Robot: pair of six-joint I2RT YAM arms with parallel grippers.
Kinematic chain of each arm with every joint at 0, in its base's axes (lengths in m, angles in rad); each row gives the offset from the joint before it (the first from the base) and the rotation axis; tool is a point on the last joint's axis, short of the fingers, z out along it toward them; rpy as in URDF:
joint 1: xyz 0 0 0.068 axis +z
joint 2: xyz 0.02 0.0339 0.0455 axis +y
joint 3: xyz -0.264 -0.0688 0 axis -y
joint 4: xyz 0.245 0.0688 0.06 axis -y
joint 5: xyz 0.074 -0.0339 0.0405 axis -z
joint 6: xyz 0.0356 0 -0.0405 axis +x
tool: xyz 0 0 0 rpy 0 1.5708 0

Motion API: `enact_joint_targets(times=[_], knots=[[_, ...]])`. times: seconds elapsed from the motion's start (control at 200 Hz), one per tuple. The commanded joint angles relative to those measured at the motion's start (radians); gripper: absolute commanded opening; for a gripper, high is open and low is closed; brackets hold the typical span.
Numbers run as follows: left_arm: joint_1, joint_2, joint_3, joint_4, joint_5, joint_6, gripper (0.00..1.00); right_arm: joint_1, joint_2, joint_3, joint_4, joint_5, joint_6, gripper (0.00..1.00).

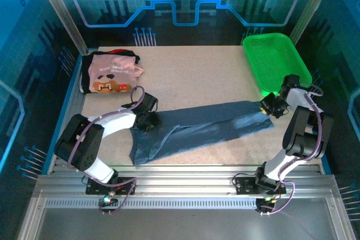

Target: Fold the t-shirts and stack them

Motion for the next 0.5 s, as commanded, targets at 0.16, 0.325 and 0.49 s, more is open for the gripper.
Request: enact_joint_targets(times=[0.16,0.325,0.49], knots=[[0.023,0.108,-0.042,-0.14,-0.054,0.042,0.48,0.015,0.022,0.067,-0.101,0.103,-0.166,0.07],[0.025,0.119,-0.029,-0.153,-0.068,0.074,0.48,0.013,0.094,0.083,-0.094,0.066,-0.179,0.15],[0.029,0.117,-0.019,-0.185,-0.09,0.123,0.49,0.014,0.108,0.082,-0.056,0.031,-0.141,0.37]])
